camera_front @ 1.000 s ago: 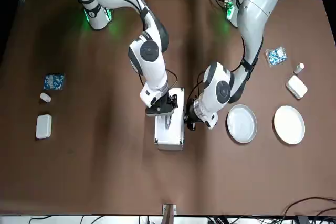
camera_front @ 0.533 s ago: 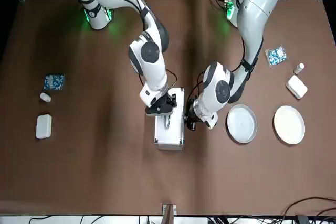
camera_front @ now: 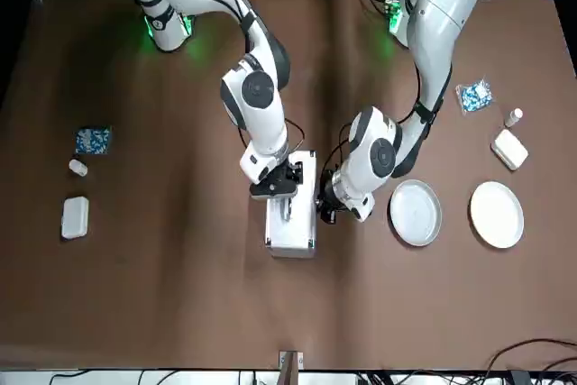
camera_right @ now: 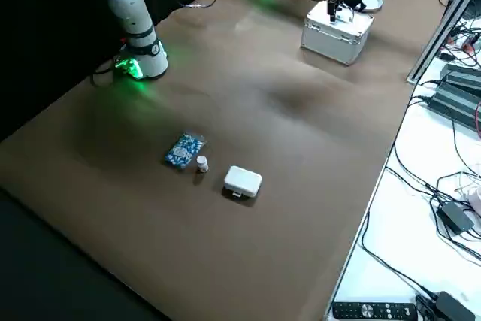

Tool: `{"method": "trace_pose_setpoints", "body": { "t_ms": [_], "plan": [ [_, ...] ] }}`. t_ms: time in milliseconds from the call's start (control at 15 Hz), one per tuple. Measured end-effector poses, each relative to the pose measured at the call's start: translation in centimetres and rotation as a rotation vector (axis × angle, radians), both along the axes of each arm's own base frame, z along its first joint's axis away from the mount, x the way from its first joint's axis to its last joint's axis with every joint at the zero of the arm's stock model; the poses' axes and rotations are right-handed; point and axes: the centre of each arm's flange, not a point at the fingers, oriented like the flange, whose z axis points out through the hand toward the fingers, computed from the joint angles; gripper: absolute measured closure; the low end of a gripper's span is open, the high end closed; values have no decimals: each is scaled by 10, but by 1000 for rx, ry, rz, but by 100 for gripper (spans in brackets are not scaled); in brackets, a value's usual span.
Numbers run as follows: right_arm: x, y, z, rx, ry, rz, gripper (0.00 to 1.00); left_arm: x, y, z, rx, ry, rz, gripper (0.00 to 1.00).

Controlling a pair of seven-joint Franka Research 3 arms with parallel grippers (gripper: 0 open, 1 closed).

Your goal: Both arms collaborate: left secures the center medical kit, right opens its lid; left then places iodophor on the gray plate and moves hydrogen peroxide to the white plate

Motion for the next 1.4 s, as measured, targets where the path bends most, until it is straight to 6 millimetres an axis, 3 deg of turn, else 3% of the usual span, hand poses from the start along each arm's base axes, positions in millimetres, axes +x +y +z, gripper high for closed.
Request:
{"method": "trace_pose_setpoints", "body": {
  "t_ms": [333,600,1400],
  "plan": [
    [0,0,0,-4,5,0,27,0,0,0,0,0,0,70],
    [-1,-1,0,-12,15,-2,41,0,0,0,0,0,0,70],
    [-12,12,1,-10,23,-5,46,0,0,0,0,0,1,70]
  ]
}}
